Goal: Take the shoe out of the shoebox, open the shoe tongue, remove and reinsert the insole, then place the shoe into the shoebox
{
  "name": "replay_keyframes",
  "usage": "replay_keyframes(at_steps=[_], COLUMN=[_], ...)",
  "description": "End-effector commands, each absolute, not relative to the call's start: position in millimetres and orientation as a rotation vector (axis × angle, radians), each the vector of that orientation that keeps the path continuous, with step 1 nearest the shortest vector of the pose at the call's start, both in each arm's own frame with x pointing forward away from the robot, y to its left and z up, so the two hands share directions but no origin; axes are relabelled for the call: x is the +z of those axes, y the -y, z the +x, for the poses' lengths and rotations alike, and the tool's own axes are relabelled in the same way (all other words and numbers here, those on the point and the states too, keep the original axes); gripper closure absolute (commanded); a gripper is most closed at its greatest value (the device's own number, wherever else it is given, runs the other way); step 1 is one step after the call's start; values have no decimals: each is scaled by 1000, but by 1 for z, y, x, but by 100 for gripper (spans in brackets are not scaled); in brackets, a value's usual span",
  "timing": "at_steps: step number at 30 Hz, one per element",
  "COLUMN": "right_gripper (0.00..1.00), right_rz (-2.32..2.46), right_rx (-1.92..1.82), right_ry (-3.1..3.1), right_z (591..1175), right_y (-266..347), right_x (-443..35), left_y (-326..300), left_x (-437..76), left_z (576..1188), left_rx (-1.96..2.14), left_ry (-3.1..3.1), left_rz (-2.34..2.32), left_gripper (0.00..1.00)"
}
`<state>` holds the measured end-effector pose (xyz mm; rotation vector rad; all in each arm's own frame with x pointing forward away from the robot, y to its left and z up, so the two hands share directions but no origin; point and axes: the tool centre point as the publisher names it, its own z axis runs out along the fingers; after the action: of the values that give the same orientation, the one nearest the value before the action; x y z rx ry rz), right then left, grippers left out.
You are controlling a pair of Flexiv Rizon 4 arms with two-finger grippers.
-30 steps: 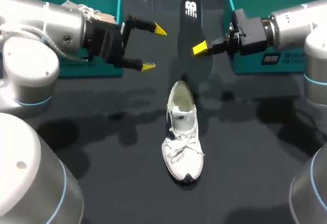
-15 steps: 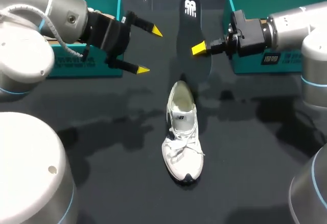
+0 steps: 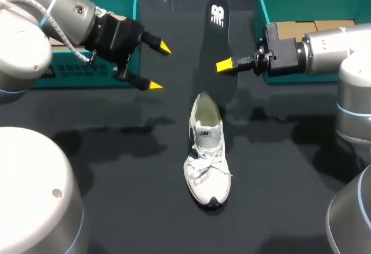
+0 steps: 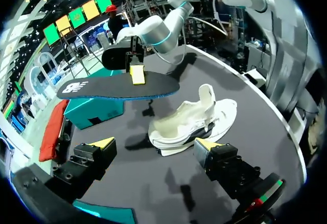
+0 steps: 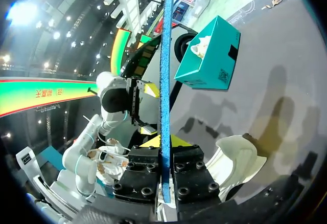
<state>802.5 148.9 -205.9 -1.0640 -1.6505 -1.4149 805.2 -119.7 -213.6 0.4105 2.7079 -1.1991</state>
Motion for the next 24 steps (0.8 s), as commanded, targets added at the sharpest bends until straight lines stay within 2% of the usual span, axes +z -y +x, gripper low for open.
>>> replay_keyframes(at_steps=[1,12,15,24], right_gripper=[100,100,100,100], right_rz=[-1067,-935,-930,-930], right_rx=[-1413,-1509,-1496,-1496], right_ry=[1652,1679,1700,1700], right_z=[802,814,816,816], right_y=[-150,-168,-171,-171], right_x=[-206,-235,-244,-244], left_y=[124,122,118,118], left_x=[-209,-253,-267,-267], left_z=[805,791,785,785], left_rx=[-1139,-1210,-989,-989], left_ry=[-2798,-2967,-3011,-3011], left_rz=[275,-30,-56,-56], left_gripper=[0,0,0,0])
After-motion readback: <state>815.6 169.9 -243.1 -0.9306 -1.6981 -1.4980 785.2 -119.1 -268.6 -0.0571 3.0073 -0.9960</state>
